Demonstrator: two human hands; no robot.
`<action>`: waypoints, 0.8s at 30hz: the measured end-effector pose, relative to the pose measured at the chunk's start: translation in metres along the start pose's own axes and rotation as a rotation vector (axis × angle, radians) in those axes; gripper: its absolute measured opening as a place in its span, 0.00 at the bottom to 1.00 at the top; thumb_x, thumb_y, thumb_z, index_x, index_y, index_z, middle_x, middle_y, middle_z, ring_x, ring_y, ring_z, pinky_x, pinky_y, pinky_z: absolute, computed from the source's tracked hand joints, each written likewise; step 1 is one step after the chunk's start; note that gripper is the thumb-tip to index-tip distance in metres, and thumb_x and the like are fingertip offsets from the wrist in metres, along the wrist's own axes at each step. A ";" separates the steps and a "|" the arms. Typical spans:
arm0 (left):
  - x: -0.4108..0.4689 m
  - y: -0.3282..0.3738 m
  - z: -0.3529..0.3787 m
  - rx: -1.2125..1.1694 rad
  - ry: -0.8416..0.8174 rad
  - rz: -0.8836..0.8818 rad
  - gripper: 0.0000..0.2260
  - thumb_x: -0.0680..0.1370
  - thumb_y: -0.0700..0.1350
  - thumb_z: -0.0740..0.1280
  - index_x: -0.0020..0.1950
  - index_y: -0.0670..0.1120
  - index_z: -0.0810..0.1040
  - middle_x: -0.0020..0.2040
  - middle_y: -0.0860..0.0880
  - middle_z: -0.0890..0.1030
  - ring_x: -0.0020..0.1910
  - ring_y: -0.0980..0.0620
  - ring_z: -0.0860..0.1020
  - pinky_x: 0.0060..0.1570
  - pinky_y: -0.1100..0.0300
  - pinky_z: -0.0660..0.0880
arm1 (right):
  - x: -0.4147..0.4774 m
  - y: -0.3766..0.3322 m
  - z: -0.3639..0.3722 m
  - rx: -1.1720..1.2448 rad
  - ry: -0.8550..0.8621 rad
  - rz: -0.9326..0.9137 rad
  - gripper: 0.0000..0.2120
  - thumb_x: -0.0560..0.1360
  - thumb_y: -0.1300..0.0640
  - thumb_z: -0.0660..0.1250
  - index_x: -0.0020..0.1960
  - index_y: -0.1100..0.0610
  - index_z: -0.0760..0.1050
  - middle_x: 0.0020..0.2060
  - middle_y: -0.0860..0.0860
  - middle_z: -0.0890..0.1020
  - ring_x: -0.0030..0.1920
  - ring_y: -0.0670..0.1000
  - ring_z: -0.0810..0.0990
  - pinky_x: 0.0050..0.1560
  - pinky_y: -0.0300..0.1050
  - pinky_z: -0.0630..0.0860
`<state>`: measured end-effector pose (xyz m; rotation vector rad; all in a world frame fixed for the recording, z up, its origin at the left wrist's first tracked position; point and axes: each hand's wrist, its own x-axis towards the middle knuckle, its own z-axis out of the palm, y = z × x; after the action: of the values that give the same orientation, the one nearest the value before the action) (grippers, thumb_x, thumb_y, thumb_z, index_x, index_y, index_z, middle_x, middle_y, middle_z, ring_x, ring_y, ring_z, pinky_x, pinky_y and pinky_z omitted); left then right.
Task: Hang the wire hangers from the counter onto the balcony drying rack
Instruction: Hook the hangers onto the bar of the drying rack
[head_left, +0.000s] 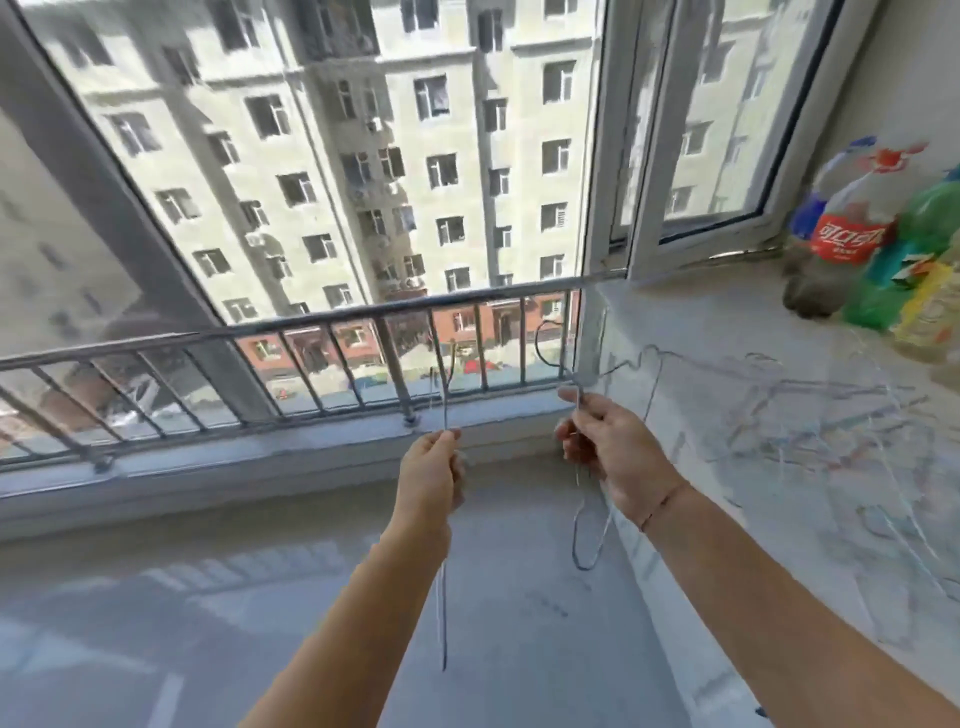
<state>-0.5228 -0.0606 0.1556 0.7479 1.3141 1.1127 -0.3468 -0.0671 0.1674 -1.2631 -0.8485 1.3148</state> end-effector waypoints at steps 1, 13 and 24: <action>0.000 0.005 -0.026 -0.034 0.048 0.014 0.07 0.82 0.40 0.55 0.47 0.45 0.71 0.22 0.53 0.66 0.15 0.59 0.59 0.17 0.72 0.54 | 0.000 0.005 0.025 -0.022 -0.051 0.006 0.13 0.80 0.65 0.54 0.60 0.57 0.72 0.34 0.55 0.76 0.30 0.48 0.70 0.28 0.34 0.72; -0.054 0.058 -0.360 -0.173 0.434 0.179 0.10 0.81 0.36 0.52 0.50 0.46 0.70 0.30 0.50 0.68 0.18 0.60 0.61 0.18 0.69 0.57 | -0.066 0.077 0.364 -0.100 -0.548 0.085 0.07 0.78 0.66 0.57 0.52 0.60 0.73 0.35 0.53 0.80 0.27 0.45 0.73 0.30 0.37 0.73; -0.124 0.123 -0.612 -0.077 0.724 0.339 0.08 0.80 0.38 0.60 0.55 0.45 0.76 0.34 0.50 0.74 0.28 0.54 0.68 0.32 0.62 0.63 | -0.140 0.099 0.638 -0.036 -0.909 0.155 0.07 0.76 0.68 0.60 0.51 0.60 0.74 0.34 0.54 0.79 0.27 0.45 0.74 0.29 0.36 0.73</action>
<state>-1.1319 -0.2320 0.2177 0.5329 1.7629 1.8039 -1.0040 -0.1085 0.2180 -0.7230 -1.4101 2.0473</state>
